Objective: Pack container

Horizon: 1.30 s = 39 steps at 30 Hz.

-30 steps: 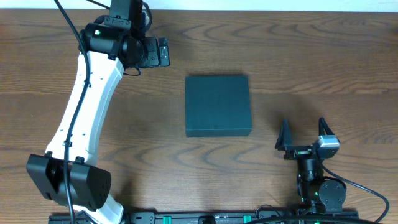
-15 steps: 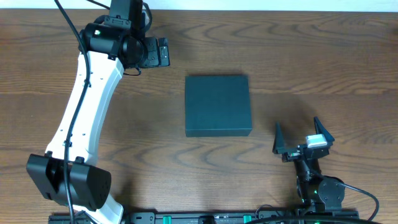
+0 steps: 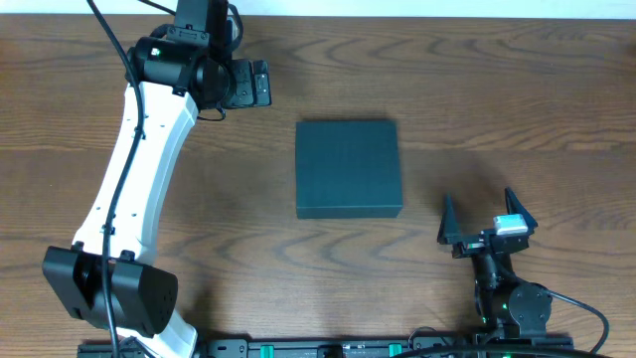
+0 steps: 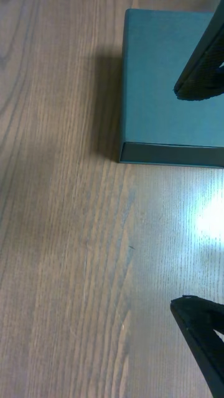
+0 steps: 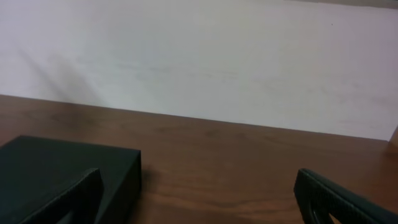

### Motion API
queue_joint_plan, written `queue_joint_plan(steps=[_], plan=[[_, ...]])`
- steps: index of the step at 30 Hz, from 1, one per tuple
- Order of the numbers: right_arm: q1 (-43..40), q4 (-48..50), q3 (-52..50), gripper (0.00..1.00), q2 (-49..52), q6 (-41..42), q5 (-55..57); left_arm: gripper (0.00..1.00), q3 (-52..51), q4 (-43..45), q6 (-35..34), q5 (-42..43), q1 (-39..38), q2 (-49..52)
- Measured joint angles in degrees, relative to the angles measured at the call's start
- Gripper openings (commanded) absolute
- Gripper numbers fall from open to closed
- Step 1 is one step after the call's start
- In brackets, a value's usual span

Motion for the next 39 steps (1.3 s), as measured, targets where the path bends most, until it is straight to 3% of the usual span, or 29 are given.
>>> queue_joint_plan(steps=[10, 16, 39], plan=[[0.0, -1.6, 0.0, 0.99, 0.0, 0.9, 0.2, 0.98, 0.0, 0.0, 0.0, 0.0, 0.0, 0.0], [0.0, -7.8, -0.1, 0.99, -0.1, 1.0, 0.2, 0.99, 0.0, 0.0, 0.0, 0.0, 0.0, 0.0], [0.0, -8.0, -0.1, 0.99, 0.0, 1.0, 0.4, 0.99, 0.0, 0.0, 0.0, 0.0, 0.0, 0.0]])
